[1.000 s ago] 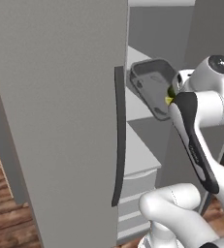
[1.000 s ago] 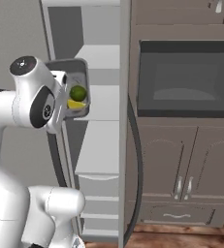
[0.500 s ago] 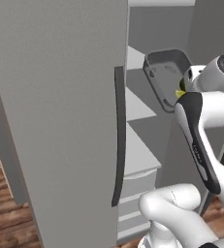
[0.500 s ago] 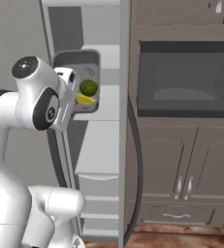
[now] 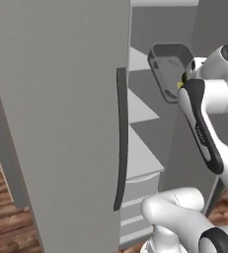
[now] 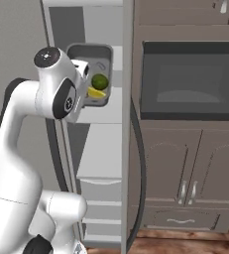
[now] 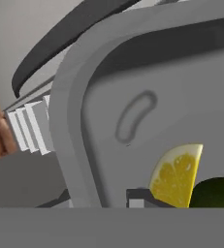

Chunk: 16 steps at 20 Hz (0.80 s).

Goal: Take the lemon wedge and lime out of the freezer and place them in the tupperware container on the counter. Then put the tupperware containing the vegetables back in the freezer.

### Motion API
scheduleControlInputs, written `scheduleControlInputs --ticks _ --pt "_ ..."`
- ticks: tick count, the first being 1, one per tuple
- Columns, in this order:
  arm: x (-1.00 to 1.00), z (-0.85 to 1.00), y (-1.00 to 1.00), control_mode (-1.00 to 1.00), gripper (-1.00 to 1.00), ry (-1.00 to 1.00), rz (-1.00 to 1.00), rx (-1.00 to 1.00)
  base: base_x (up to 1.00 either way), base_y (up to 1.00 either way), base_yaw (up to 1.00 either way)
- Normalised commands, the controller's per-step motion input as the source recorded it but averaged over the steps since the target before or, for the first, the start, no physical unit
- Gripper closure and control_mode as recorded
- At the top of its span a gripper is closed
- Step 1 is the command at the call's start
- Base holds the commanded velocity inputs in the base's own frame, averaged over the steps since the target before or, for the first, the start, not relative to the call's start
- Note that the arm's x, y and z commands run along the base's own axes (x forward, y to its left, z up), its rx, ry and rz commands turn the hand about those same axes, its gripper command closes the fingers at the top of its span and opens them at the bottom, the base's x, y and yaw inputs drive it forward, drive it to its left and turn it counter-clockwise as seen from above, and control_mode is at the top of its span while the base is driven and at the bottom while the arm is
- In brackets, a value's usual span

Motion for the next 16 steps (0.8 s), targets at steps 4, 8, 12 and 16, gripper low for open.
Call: scheduleControlInputs --ticks 4,8,12,16 --pt "0.54 0.01 0.00 -1.00 1.00 0.00 0.00 0.05 0.00 0.00 0.00" --pt "0.56 0.07 0.00 -1.00 1.00 0.00 0.00 0.03 0.00 0.00 0.00" --pt "0.36 0.18 0.00 -1.00 1.00 0.00 0.00 0.00 0.00 0.00 0.00" --pt "0.31 0.07 0.00 -1.00 1.00 0.06 0.00 0.00 0.00 0.00 0.00"
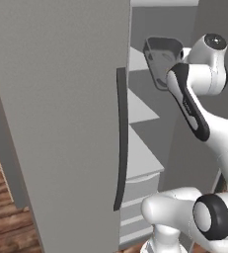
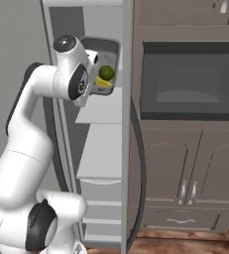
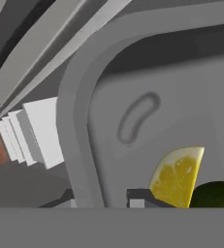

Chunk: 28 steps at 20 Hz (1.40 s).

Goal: Take the lemon wedge and lime out of the freezer and place them in the tupperware container on the counter. Then put the tupperware containing the vegetables back in the freezer.

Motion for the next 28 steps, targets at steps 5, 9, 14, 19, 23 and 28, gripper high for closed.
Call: scheduleControlInputs --ticks 5,9,14,19,23,28 --pt "0.42 0.00 0.00 -1.00 1.00 0.10 0.00 0.00 0.00 0.00 0.00" --pt "0.39 0.01 0.05 -1.00 1.00 0.03 0.00 0.00 0.00 0.00 0.00" --pt "0.37 0.14 0.02 -1.00 1.00 0.00 0.00 0.00 0.00 0.00 0.00" --pt "0.38 0.26 0.00 -1.00 1.00 0.00 0.01 0.00 0.00 0.00 0.00" --pt "0.42 0.26 0.00 -1.00 1.00 0.00 0.06 0.00 0.00 0.00 0.00" --pt "0.48 0.00 0.09 -1.00 1.00 0.00 0.10 0.00 0.00 0.00 0.00"
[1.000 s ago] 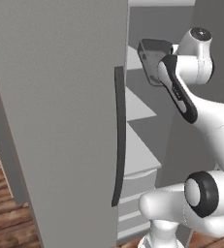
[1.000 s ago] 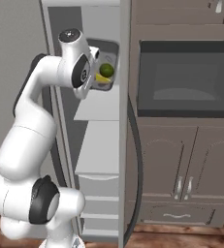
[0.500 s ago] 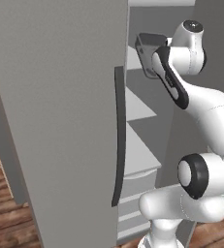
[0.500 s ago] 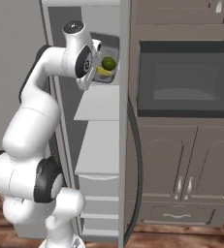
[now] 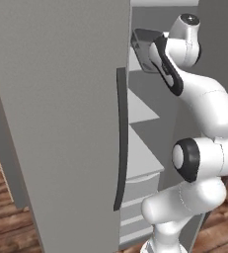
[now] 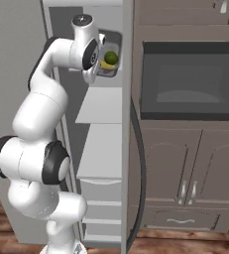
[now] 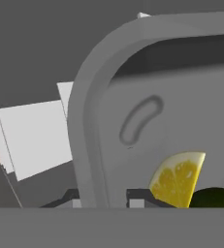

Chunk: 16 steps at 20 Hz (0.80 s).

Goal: Take the lemon wedge and lime out of the freezer and place them in the tupperware container on the counter. Then put the tupperware containing the vegetables back in the freezer.

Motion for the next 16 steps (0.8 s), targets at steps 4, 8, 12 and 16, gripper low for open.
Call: scheduleControlInputs --ticks 4,8,12,16 --pt "0.35 -0.06 0.08 -1.00 1.00 0.00 0.13 0.00 0.00 0.00 0.00" --pt "0.18 0.00 0.00 -1.00 1.00 0.00 0.11 0.00 0.00 0.00 0.00" --pt "0.12 0.00 0.00 -1.00 1.00 -0.04 0.08 0.00 0.00 0.00 0.00" --pt "0.24 0.00 0.04 -1.00 1.00 -0.01 0.07 0.00 0.00 0.00 0.00"
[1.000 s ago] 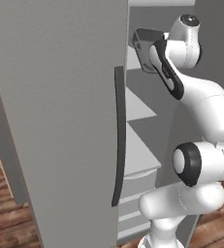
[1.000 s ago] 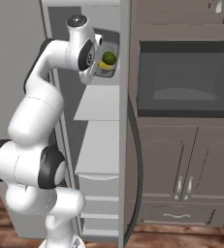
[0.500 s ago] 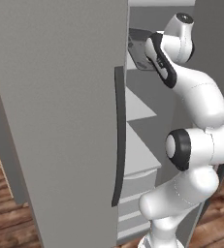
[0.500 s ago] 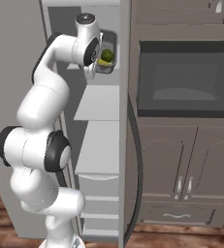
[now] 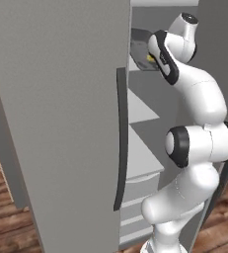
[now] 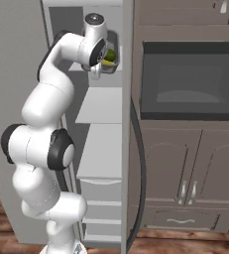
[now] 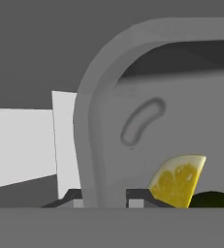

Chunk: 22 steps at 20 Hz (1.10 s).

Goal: Take the lemon wedge and lime out of the freezer and place them in the tupperware container on the counter. Then put the tupperware containing the vegetables back in the freezer.

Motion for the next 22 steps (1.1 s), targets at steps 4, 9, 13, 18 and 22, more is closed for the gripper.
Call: scheduleControlInputs --ticks 4,9,13,18,22 --pt "0.22 0.00 0.10 -1.00 1.00 0.00 0.01 -0.01 0.00 0.00 0.00" --pt "0.33 0.00 0.04 -1.00 1.00 0.00 0.00 0.00 0.00 0.00 0.00" --pt "0.34 0.00 0.01 -1.00 1.00 0.00 0.00 0.00 0.00 0.00 0.00" --pt "0.39 0.00 0.00 -1.00 1.00 -0.01 0.00 0.00 0.00 0.00 0.00" --pt "0.04 0.00 0.11 -1.00 1.00 -0.07 0.07 -0.01 0.00 0.00 0.00"
